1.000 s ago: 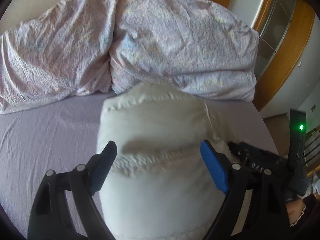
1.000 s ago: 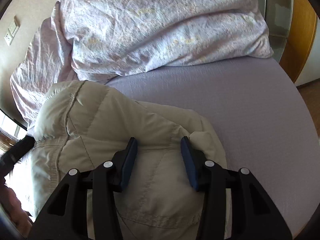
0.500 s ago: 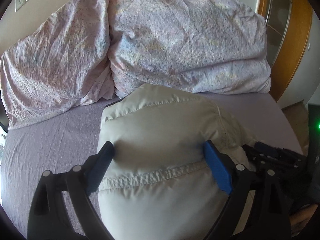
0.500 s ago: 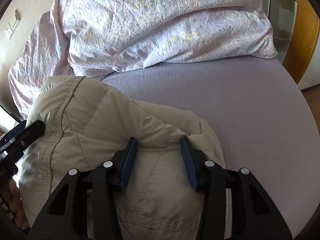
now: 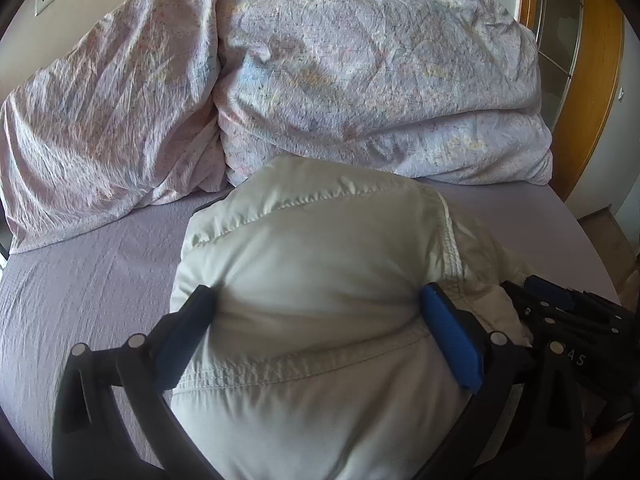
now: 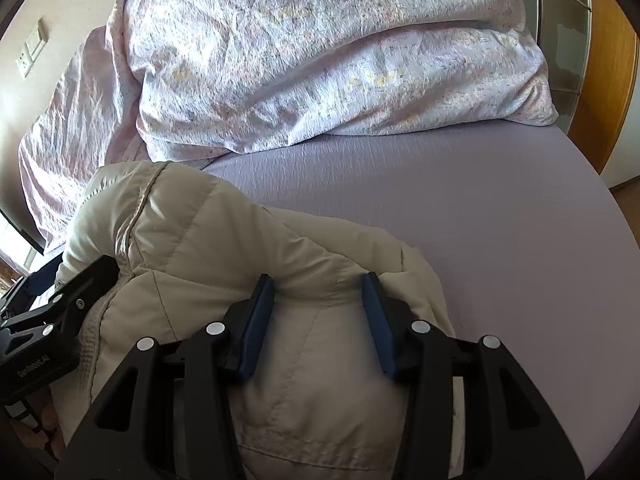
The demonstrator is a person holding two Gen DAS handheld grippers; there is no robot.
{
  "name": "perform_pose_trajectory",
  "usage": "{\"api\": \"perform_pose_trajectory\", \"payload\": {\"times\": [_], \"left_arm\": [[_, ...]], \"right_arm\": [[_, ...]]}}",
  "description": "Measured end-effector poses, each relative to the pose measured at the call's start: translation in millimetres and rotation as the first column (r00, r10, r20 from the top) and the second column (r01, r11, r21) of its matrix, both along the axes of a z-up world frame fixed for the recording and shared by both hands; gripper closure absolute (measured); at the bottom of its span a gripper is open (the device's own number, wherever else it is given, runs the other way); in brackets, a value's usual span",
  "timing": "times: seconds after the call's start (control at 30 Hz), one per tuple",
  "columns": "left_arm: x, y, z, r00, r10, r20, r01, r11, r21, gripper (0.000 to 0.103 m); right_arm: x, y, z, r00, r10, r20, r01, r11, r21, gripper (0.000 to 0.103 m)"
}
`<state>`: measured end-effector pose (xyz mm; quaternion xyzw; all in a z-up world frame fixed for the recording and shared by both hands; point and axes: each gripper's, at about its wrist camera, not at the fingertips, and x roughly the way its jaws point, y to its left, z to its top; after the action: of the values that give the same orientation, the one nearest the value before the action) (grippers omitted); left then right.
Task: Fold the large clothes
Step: 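Press the folded jacket bundle flat with both grippers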
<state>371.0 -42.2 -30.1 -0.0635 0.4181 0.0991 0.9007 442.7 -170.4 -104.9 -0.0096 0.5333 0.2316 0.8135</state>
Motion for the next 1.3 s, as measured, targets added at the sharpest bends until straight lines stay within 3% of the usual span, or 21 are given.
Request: {"api": "perform_pose_trajectory", "payload": {"times": [0.53, 1.3], "left_arm": [[-1, -1, -14, 0.999, 0.014, 0.049, -0.015, 1.000, 0.018, 0.002], [-5, -6, -17, 0.996, 0.020, 0.088, -0.024, 0.999, 0.048, 0.002]], "right_arm": [[-6, 4, 3, 0.996, -0.025, 0.088, 0.024, 1.000, 0.014, 0.054], [-10, -1, 0, 0.991, -0.039, 0.129, 0.034, 0.999, 0.041, 0.054]]}}
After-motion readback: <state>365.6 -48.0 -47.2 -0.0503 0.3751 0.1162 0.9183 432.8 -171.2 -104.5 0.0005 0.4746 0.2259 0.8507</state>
